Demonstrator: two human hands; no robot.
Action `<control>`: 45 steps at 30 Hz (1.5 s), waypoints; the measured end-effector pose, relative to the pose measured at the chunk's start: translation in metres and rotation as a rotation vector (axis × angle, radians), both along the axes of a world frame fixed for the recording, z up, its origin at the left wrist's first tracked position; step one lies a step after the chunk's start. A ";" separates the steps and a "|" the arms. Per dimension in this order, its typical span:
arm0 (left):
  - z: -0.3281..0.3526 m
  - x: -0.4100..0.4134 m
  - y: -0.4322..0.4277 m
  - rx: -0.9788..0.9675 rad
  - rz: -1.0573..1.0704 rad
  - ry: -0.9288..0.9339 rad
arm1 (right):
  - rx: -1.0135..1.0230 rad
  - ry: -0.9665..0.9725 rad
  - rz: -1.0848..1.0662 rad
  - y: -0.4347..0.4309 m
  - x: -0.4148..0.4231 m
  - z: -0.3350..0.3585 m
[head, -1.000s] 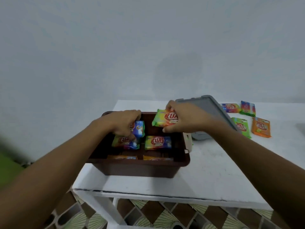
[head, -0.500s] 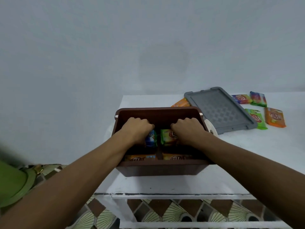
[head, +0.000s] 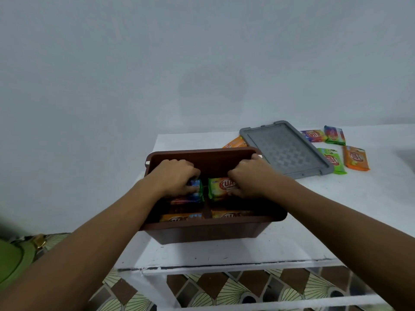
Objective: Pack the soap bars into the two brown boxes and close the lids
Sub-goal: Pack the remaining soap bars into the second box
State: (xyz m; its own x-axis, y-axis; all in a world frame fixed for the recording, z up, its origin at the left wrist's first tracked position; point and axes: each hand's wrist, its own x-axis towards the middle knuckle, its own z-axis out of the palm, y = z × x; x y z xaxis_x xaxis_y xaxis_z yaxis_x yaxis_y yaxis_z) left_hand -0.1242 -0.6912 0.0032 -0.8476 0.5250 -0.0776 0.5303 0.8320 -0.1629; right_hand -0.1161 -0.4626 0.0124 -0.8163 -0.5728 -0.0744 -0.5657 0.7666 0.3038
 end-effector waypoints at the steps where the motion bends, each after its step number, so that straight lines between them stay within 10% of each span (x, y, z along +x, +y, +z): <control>1: 0.002 0.000 0.003 0.029 -0.012 0.025 | -0.042 0.036 0.029 0.008 -0.001 0.002; 8: 0.029 -0.014 0.047 0.236 -0.062 0.108 | -0.747 -0.040 -0.046 0.107 -0.001 -0.005; 22: 0.034 -0.031 0.257 0.310 -0.048 0.030 | -0.360 -0.142 -0.444 0.326 -0.031 -0.075; 31: -0.053 -0.030 0.353 0.112 0.384 -0.313 | -0.396 -0.014 -0.432 0.342 -0.038 -0.104; 45: -0.116 0.024 0.342 0.373 0.772 0.106 | -0.670 0.161 -0.404 0.355 -0.031 -0.125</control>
State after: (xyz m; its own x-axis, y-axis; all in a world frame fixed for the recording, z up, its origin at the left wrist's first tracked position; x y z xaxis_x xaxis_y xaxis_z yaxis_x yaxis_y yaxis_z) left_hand -0.1002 -0.3488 -0.1129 -0.9705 -0.2256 0.0846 -0.2083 0.9621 0.1758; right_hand -0.1468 -0.1078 -0.1131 -0.9418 -0.1117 0.3172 -0.1936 0.9513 -0.2399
